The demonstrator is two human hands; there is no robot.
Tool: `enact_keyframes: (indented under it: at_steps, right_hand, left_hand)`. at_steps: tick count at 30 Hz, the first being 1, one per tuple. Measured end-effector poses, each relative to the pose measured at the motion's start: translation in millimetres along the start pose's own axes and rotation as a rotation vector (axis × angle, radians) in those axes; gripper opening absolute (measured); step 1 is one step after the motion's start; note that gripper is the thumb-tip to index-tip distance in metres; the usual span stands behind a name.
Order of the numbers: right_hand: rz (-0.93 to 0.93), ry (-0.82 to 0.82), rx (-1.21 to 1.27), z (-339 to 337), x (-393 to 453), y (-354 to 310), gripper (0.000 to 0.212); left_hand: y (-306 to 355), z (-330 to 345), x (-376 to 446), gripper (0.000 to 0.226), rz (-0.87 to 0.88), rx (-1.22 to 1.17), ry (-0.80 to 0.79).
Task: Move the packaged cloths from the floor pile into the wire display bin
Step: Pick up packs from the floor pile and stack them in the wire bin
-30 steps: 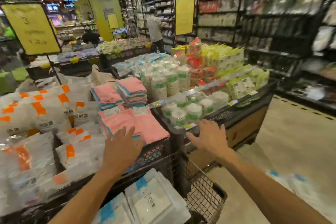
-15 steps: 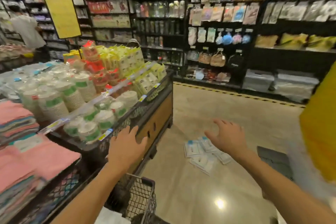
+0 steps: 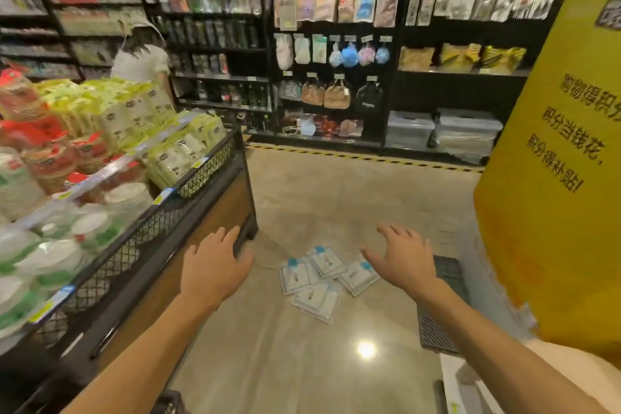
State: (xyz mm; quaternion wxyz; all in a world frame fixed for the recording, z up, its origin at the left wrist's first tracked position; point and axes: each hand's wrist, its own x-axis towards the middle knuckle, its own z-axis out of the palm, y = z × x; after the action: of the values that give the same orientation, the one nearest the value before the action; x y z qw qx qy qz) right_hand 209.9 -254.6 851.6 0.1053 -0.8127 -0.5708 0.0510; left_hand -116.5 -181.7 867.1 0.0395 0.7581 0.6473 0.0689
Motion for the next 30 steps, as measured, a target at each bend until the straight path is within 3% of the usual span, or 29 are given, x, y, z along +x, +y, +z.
enact_keyframes:
  at_steps: [9,21,30]
  right_hand:
    - [0.01,-0.044,0.02,26,100,28,0.071]
    - [0.112,-0.097,0.001,44,280,30,0.071]
    - [0.147,-0.186,-0.002,82,406,55,0.07]
  left_hand:
    - [40,41,93,0.07,-0.004,0.019,-0.06]
    - [94,101,322,0.068,0.133,-0.054,-0.157]
    - [123,151,439,0.068,0.154,-0.011,-0.223]
